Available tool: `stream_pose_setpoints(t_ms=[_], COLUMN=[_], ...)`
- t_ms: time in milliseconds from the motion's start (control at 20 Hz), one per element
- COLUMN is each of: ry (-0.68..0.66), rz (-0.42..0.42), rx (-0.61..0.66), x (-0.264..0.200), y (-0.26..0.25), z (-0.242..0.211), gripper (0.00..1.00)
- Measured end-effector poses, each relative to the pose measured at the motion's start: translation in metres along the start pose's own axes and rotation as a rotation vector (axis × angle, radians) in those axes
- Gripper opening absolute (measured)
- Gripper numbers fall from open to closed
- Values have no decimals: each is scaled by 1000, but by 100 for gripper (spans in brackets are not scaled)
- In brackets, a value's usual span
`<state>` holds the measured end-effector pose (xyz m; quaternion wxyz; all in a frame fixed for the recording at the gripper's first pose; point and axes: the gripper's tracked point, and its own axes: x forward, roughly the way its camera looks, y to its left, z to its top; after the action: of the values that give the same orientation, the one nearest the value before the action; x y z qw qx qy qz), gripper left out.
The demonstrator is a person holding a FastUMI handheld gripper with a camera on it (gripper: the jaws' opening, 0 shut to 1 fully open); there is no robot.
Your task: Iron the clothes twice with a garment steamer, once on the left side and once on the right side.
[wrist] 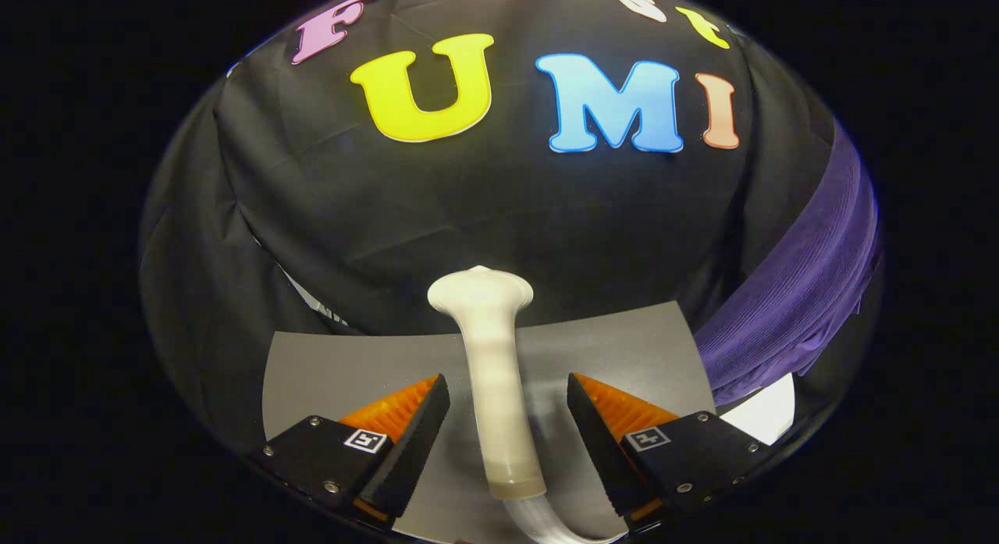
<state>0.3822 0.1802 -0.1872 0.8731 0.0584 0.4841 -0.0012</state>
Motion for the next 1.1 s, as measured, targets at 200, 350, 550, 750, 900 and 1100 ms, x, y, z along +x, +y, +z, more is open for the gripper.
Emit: stream_pose_setpoints(t_ms=[200, 350, 550, 750, 900, 1100], ry=[81, 32, 3, -33, -74, -108], rz=[18, -50, -113, -125, -124, -125], rx=[87, 50, -26, -23, -31, -56], x=[27, 25, 29, 30, 29, 26], y=[9, 2, -3, -5, -4, -4], z=[-24, -23, -24, -25, -25, -26], gripper=[93, 84, 52, 45, 38, 38])
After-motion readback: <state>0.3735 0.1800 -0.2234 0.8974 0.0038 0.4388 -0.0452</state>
